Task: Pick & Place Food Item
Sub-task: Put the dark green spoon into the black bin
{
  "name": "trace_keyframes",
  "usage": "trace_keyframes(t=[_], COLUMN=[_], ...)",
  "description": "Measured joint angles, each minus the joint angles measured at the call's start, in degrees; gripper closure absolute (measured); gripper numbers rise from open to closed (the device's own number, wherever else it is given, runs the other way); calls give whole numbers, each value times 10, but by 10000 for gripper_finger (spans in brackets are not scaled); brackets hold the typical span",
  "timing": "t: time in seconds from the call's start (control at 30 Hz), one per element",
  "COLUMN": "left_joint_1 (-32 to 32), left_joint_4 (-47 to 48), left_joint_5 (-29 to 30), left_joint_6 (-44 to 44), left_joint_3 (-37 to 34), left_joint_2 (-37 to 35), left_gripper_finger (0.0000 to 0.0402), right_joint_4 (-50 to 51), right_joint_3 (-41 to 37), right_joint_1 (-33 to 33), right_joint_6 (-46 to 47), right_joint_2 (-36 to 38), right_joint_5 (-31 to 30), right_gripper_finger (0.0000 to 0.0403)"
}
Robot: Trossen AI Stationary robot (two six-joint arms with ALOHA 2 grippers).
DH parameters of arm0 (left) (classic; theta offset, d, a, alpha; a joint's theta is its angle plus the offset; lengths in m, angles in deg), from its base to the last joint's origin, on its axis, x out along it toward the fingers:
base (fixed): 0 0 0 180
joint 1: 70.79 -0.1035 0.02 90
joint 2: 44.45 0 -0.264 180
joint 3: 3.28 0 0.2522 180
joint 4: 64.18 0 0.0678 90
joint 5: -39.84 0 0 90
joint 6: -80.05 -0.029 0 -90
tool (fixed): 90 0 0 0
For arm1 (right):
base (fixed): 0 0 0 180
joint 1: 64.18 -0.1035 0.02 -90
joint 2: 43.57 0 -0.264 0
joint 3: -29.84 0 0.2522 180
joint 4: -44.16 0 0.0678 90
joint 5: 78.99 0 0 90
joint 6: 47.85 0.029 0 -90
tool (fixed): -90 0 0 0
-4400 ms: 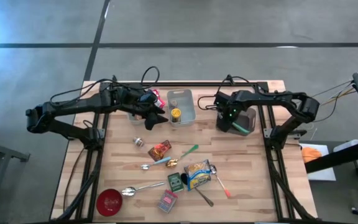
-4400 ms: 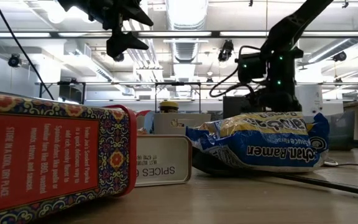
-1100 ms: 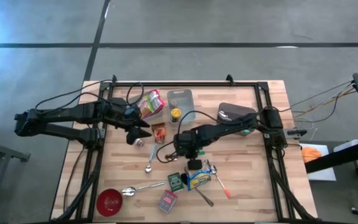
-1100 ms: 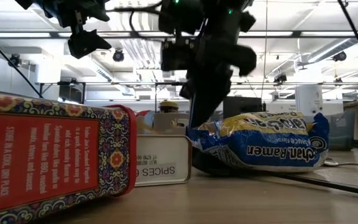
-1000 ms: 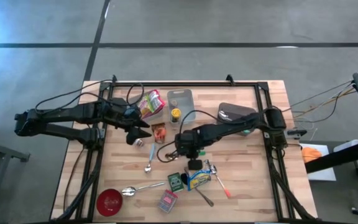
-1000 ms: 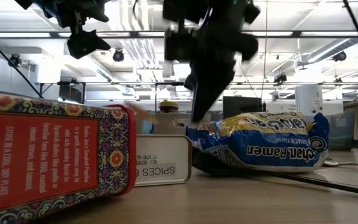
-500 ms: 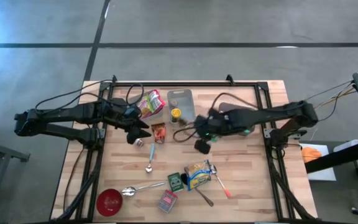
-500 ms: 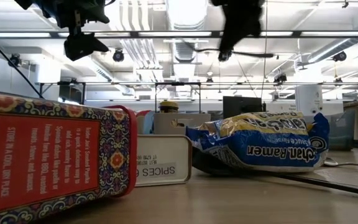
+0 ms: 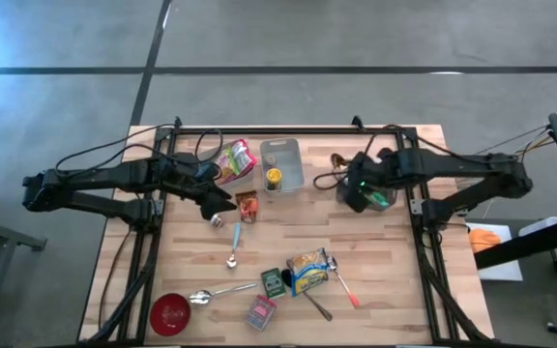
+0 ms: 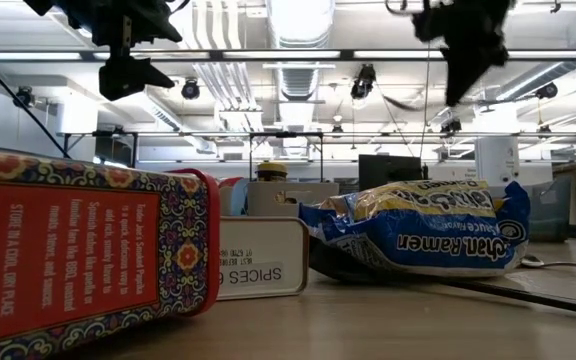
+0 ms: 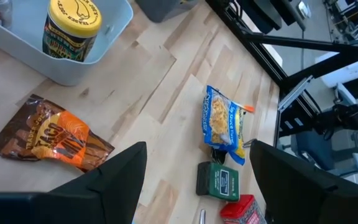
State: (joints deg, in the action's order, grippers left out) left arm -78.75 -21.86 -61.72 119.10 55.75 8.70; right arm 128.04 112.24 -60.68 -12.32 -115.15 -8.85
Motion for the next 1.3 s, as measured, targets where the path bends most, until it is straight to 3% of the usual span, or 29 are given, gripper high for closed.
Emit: trace_keyframes(t=[0.3, 0.57, 0.73, 1.3], left_joint_1=[0, 0, 0, 0], left_joint_4=[0, 0, 0, 2], left_joint_5=[6, 7, 7, 9], left_joint_6=[0, -12, -26, -32], left_joint_3=[0, 0, 0, 0], left_joint_2=[0, 0, 0, 0], left_gripper_finger=[110, 110, 110, 110], right_joint_4=[-146, -168, -167, -239], right_joint_3=[-172, -213, -231, -242], right_joint_1=[171, 273, 292, 303], right_joint_6=[-117, -264, -313, -317], right_joint_2=[121, 92, 55, -69], right_joint_5=[163, 235, 260, 259], right_gripper_finger=[394, 394, 395, 395])
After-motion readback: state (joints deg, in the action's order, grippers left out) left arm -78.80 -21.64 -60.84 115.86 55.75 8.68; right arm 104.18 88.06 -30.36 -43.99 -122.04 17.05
